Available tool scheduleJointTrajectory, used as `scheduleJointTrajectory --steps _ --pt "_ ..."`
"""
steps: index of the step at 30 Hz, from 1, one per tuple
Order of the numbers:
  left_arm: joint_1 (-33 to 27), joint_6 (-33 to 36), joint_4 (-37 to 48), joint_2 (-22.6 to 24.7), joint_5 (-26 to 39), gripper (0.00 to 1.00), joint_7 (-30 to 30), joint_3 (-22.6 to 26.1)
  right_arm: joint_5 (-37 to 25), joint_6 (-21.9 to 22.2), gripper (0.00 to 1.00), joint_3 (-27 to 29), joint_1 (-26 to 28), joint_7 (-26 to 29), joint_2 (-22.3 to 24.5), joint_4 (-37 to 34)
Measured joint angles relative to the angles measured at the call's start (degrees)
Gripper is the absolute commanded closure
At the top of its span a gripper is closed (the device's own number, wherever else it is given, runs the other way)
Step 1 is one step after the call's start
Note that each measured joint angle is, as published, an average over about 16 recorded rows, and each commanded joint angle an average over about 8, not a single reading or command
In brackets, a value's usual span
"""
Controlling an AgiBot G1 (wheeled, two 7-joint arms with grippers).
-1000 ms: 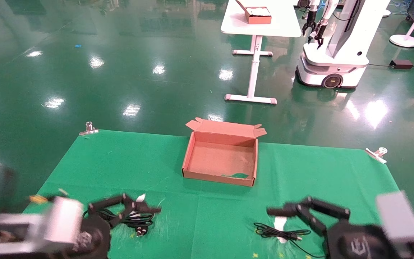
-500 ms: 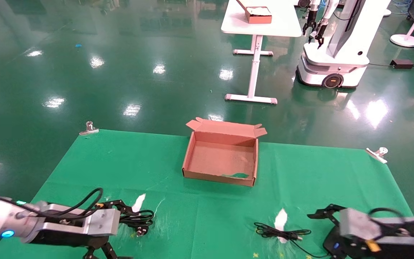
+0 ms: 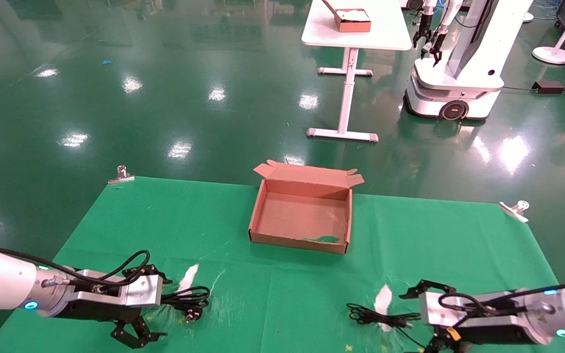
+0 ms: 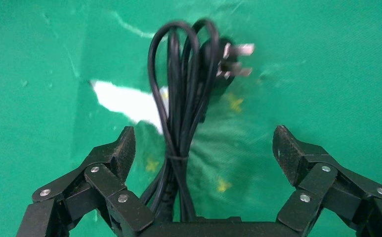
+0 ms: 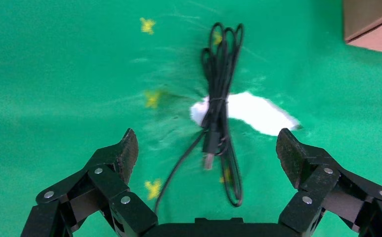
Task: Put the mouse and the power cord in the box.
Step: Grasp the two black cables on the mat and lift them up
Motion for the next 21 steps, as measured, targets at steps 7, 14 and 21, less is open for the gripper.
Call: scheduleJointTrajectory --steps 7,14,21 --pt "-1.0 -2.8 5.0 1.1 -0.1 0.0 3.1 -0.3 -0.2 2.6 0.0 0.0 1.2 -3.7 -2.3 -4.1" --pt "-1.6 -4.1 7.8 1.6 -0.7 0.0 5.2 -0.7 -0.3 4.3 0.0 -0.1 1.8 -5.7 -3.8 -6.1" --pt "-2.0 -4.6 9.3 1.6 -1.0 0.0 6.9 -1.0 -0.6 5.3 0.02 -0.3 2.0 -6.7 -4.7 -7.1"
